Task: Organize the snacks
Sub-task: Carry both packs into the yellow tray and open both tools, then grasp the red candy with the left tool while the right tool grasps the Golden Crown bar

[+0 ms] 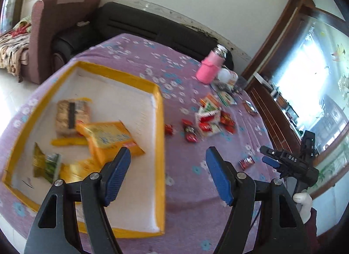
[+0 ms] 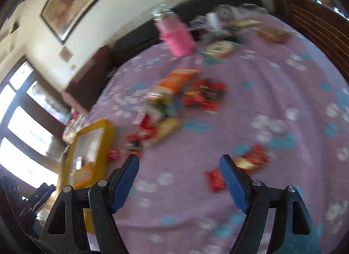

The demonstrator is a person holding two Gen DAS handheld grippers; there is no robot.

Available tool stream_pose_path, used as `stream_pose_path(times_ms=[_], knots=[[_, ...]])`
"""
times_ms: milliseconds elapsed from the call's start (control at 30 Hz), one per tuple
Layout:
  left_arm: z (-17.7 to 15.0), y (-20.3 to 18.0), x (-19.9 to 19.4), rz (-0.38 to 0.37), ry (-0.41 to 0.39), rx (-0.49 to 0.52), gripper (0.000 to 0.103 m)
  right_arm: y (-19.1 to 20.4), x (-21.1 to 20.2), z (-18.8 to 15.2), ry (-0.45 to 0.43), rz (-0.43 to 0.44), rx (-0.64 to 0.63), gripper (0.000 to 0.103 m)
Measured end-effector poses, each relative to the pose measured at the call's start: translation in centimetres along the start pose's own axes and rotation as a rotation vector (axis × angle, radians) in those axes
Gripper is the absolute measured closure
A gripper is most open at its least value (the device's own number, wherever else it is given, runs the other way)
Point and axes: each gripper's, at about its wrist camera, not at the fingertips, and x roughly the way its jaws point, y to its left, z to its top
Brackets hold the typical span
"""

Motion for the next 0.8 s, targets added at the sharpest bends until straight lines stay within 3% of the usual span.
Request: stream_pose_path(times_ms=[167,500,533,567,633,667,700,767,800], knots=[[-0.9,-2.6,2.1,-0.003,0.063,0.032,0.032,-3.6,1.0,-1.3,0.041,-0.036,0.037,0.029],[-0.2,-5.2,3.6,0.06,0.069,0.14,0.032,-1.1,6.2,-1.0,0.047,-0.145,-0.009,0.03],[-0.1,-5.4,4.3,0.064,0.079,0.149,0.032,-0.8,6.4,-0.9,0.04,-0.165,-0.029,0.042],[-0.1,-5.9,5.1,0.065,0.091,0.164,0.032,-0.5,6.7,-0.9,0.035,-0.194,-0.061,0.064],[0.0,-6.8,6.6,0.081,0.109,0.203,0.032,-0.4,7.0,-0.9,0.025,-0.204,-0.093,0.083],[0.1,-7.5,7.8,0.099,0.123,0.233,0.035,-0.6,7.1,-1.0,0.015,-0.192,-0.1,0.085],[0.3,-7.9,8.7,0.103,0.135,0.25,0.048,-0.8,7.0,-1.1,0.003,-0.175,-0.103,0.085],[0.7,-8.3,10.9,0.091,0.18,0.267,0.063,-1.3,7.0,-1.4,-0.027,-0.122,-0.103,0.086],[0.9,-8.4,11.9,0.098,0.195,0.268,0.063,-1.5,7.0,-1.4,-0.035,-0.106,-0.1,0.086]])
